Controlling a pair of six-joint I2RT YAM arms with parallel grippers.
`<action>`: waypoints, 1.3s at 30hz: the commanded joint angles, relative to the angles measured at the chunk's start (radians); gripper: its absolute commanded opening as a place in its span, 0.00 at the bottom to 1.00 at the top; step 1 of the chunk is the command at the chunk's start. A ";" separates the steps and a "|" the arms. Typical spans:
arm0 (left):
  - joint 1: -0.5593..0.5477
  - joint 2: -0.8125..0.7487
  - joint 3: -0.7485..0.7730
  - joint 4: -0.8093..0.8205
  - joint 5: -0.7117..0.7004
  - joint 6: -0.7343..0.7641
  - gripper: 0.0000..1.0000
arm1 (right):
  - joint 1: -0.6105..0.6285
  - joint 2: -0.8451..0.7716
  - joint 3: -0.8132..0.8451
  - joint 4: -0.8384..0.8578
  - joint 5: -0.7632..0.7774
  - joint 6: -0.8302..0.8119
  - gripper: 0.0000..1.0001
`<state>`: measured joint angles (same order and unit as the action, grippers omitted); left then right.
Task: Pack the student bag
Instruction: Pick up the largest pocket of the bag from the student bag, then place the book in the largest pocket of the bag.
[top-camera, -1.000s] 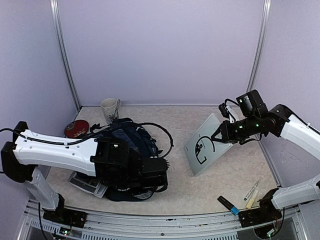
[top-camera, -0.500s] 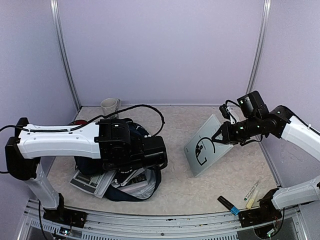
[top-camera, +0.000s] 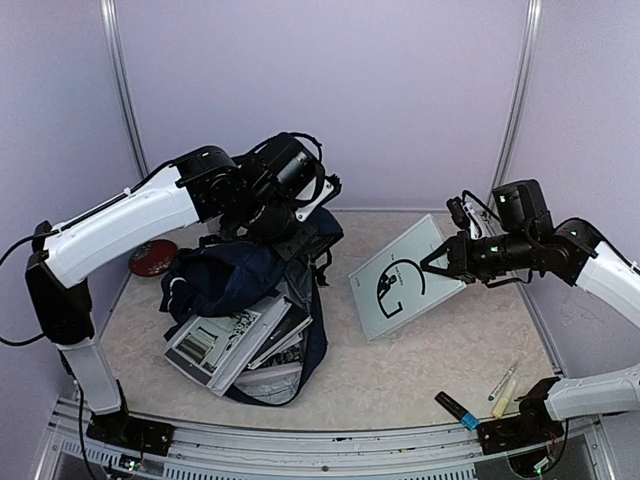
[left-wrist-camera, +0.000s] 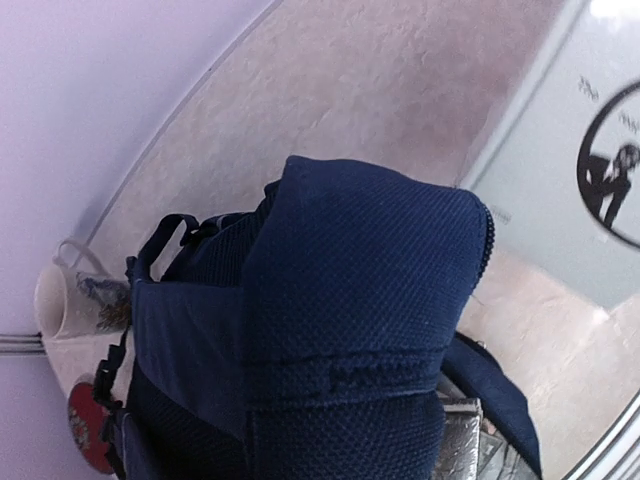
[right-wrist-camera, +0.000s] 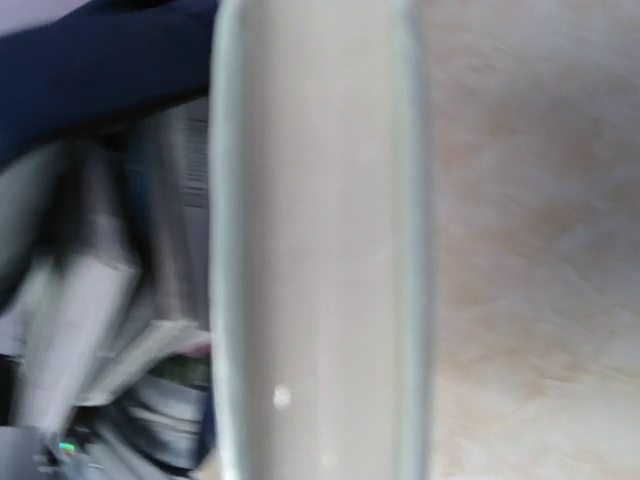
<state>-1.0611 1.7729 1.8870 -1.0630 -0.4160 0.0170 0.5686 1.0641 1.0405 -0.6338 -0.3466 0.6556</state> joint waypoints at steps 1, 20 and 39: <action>0.084 0.142 0.242 0.315 0.268 0.032 0.00 | -0.032 -0.083 0.022 0.183 -0.104 0.097 0.00; 0.170 0.246 0.299 0.371 0.325 0.048 0.00 | 0.112 0.073 -0.300 0.928 -0.167 0.532 0.00; 0.143 0.194 0.272 0.463 0.372 0.091 0.00 | 0.214 0.397 -0.118 1.002 0.548 0.607 0.00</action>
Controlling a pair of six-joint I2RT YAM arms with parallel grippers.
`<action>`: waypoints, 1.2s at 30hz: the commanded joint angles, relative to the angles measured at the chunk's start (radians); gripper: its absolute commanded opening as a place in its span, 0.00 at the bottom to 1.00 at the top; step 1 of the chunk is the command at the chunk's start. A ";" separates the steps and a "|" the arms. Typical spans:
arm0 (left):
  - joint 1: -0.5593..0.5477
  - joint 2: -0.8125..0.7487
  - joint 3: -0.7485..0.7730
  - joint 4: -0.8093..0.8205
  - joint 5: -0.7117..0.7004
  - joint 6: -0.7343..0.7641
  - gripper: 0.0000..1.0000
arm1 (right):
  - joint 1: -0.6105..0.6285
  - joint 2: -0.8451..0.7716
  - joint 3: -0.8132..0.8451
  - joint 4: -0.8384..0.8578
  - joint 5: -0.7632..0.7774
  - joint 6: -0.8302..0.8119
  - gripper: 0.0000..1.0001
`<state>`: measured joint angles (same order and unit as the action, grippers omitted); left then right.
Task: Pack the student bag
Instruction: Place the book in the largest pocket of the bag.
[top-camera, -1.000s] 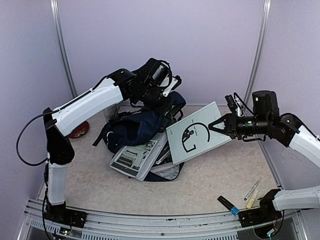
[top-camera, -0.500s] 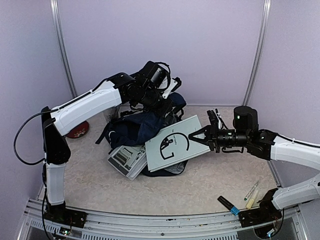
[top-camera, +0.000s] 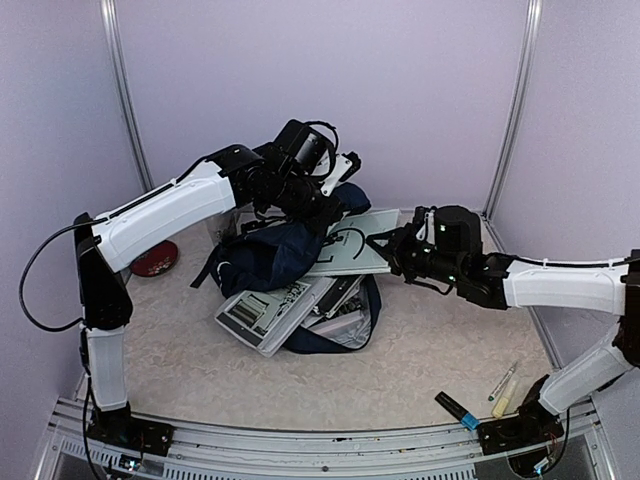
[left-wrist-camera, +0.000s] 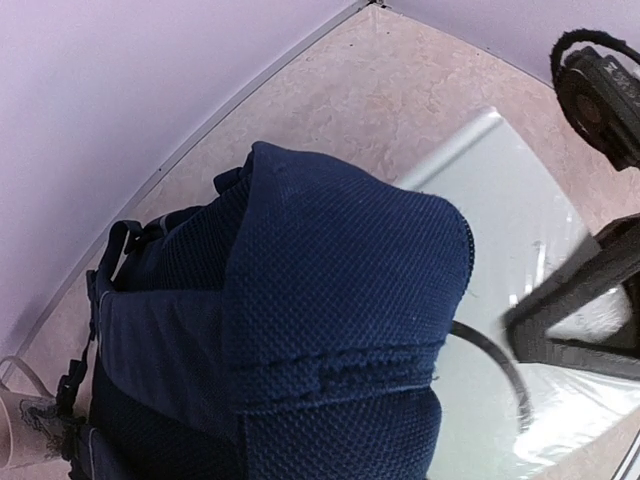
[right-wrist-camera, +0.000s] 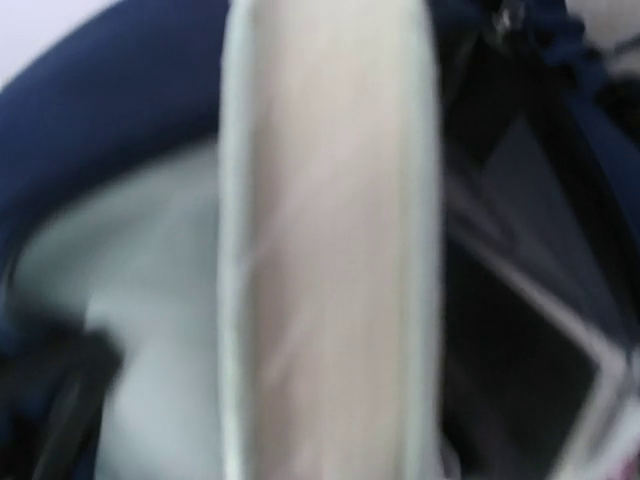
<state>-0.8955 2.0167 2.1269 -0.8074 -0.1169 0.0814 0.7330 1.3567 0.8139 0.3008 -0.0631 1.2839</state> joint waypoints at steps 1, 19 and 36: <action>-0.022 -0.037 0.048 0.208 0.083 0.023 0.00 | 0.065 0.138 0.135 0.067 0.290 -0.020 0.05; 0.061 0.024 0.075 0.254 0.159 -0.027 0.00 | 0.137 0.194 0.220 -0.145 0.032 -0.307 0.99; 0.079 -0.011 0.003 0.197 0.125 0.037 0.00 | 0.103 -0.221 0.094 -0.443 0.076 -0.878 1.00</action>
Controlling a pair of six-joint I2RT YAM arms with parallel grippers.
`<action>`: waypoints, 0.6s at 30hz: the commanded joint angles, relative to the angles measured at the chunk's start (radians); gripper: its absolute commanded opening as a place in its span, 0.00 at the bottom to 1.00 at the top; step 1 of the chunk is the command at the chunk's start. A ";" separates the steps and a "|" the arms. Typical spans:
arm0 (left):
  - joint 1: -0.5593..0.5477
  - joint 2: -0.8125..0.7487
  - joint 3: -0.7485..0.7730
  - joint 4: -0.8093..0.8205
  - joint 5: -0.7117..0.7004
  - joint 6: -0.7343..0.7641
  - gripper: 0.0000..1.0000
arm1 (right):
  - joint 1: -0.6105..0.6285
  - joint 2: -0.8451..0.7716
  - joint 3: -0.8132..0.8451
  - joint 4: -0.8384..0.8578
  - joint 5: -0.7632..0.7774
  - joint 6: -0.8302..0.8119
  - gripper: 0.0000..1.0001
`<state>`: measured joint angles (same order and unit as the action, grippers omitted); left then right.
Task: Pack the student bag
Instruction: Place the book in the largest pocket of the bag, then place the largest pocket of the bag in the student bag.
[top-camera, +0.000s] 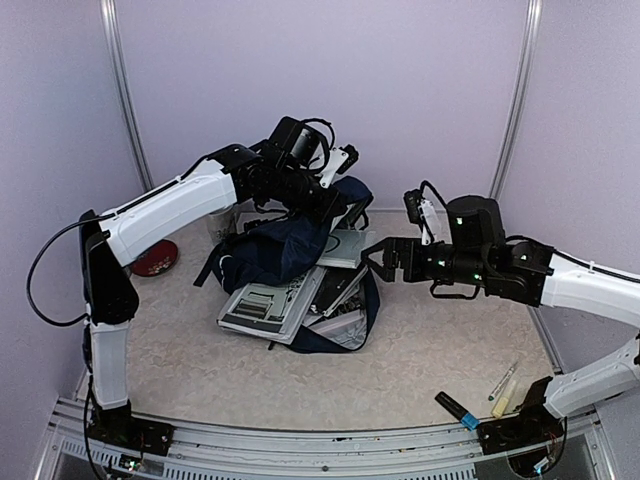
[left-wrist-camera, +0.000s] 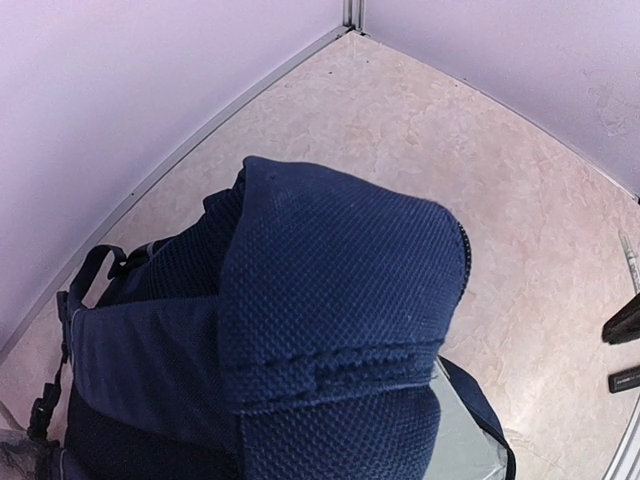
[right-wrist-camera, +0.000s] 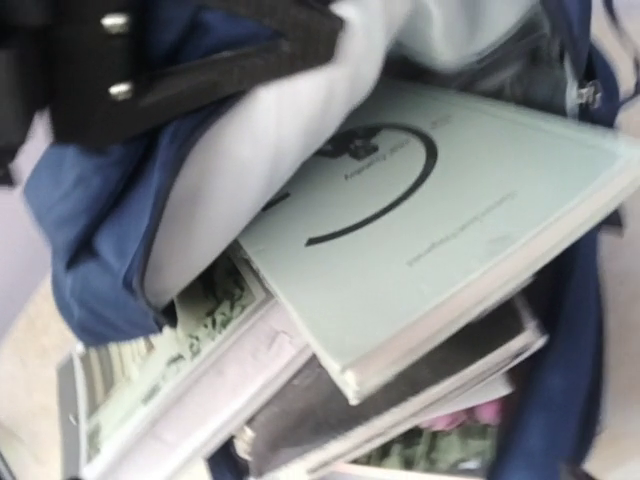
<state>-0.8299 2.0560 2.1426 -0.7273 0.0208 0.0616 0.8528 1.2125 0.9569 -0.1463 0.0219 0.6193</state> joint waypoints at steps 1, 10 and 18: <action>0.014 -0.050 -0.013 0.104 -0.021 0.064 0.00 | -0.018 -0.095 -0.065 0.048 -0.042 -0.254 1.00; 0.014 -0.102 -0.083 0.030 -0.047 0.096 0.55 | -0.051 0.010 -0.003 0.086 -0.102 -0.410 0.91; 0.014 -0.330 -0.274 0.110 0.001 -0.014 0.99 | -0.222 0.124 0.112 -0.009 -0.300 -0.387 0.91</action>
<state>-0.8257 1.8881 1.9720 -0.6895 0.0311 0.1089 0.7090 1.3216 1.0260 -0.0998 -0.1677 0.2363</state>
